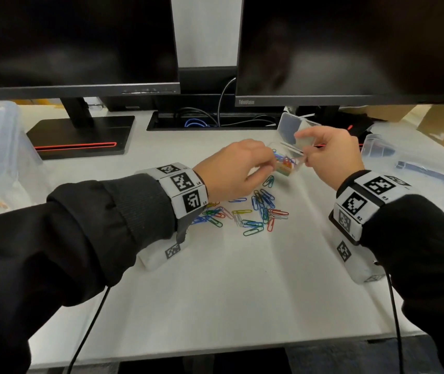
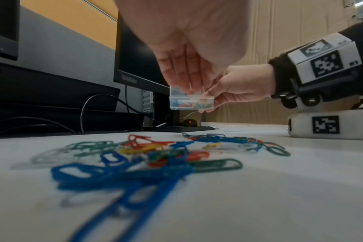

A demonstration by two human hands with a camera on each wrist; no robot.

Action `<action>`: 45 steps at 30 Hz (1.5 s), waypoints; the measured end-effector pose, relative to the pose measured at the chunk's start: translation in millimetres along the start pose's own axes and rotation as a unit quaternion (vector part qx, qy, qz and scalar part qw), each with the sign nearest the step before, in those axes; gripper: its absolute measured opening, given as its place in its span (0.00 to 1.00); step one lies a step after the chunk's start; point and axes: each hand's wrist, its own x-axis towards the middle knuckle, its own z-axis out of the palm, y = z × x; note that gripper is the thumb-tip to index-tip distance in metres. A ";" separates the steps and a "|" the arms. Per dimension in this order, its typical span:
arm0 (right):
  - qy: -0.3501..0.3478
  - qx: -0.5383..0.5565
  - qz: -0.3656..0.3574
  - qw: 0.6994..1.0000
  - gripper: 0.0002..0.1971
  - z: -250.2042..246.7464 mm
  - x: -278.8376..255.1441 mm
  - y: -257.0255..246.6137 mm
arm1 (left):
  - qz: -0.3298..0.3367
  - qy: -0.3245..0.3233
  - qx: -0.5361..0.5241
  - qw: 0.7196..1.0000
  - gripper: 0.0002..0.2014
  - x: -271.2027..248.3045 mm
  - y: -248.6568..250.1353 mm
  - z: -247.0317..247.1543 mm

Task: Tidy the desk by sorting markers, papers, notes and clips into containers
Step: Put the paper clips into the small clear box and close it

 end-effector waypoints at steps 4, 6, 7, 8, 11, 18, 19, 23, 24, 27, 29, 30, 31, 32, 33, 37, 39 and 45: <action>0.023 -0.051 0.012 0.998 0.18 -3.0 0.5 -0.4 | -0.037 -0.071 0.021 0.997 0.07 14.3 0.3 5.4; 0.027 -0.061 0.028 0.997 0.19 -4.4 1.3 0.2 | -0.092 -0.174 0.036 0.980 0.13 24.0 -1.2 13.6; 0.027 -0.063 0.031 0.997 0.19 -4.6 2.1 1.1 | -0.109 -0.226 0.045 0.967 0.18 26.9 -1.6 17.9; 0.025 -0.062 0.035 0.997 0.19 -4.5 2.5 1.6 | -0.115 -0.267 0.050 0.956 0.20 27.6 -1.4 21.0; 0.027 -0.060 0.042 0.997 0.20 -4.5 2.6 0.9 | -0.100 -0.287 0.036 0.952 0.20 18.1 -1.3 21.4; 0.016 -0.040 0.014 0.999 0.16 -2.5 0.4 -3.7 | -0.040 -0.226 -0.026 0.973 0.19 -3.7 2.3 5.7; 0.014 -0.039 0.009 0.999 0.16 -2.6 -0.2 -4.7 | -0.027 -0.237 -0.043 0.970 0.22 -3.5 6.6 7.5; -0.010 -0.021 0.000 1.000 0.16 -1.9 -2.9 -7.4 | 0.015 -0.321 -0.063 0.945 0.24 -6.3 19.4 16.5; -0.017 -0.016 0.001 1.000 0.16 -1.8 -3.1 -8.2 | 0.014 -0.318 -0.063 0.946 0.21 -8.7 18.4 15.2; -0.036 -0.008 0.000 0.999 0.17 -1.3 -3.4 -8.8 | -0.010 -0.286 -0.058 0.956 0.11 -20.5 7.3 3.1; -0.044 -0.006 -0.001 0.999 0.17 -0.8 -3.0 -8.0 | -0.042 -0.262 -0.052 0.963 0.08 -31.9 -3.2 -8.2; -0.046 -0.009 -0.003 0.999 0.17 -0.4 -2.7 -7.4 | -0.054 -0.241 -0.051 0.968 0.08 -36.9 -8.0 -14.0; -0.048 -0.015 -0.003 0.999 0.17 -0.3 -2.3 -7.0 | -0.067 -0.217 -0.048 0.973 0.11 -41.1 -12.8 -18.5; -0.050 -0.019 -0.003 0.999 0.18 -0.5 -2.4 -6.9 | -0.086 -0.197 -0.037 0.976 0.16 -44.0 -16.3 -21.7; -0.052 -0.022 -0.001 0.998 0.18 -0.7 -2.4 -6.9 | -0.117 -0.192 -0.019 0.974 0.23 -45.7 -19.0 -23.1; -0.074 -0.022 0.011 0.997 0.19 -0.5 -3.2 -5.2 | -0.248 -0.315 0.022 0.916 0.45 -49.9 -20.3 -22.3; -0.094 -0.031 0.015 0.995 0.20 0.5 -2.5 -3.5 | -0.245 -0.344 0.032 0.906 0.45 -51.7 -18.2 -21.8; -0.150 -0.021 -0.004 0.988 0.22 5.1 0.1 0.1 | -0.193 -0.261 -0.044 0.945 0.18 -49.5 -17.7 -25.8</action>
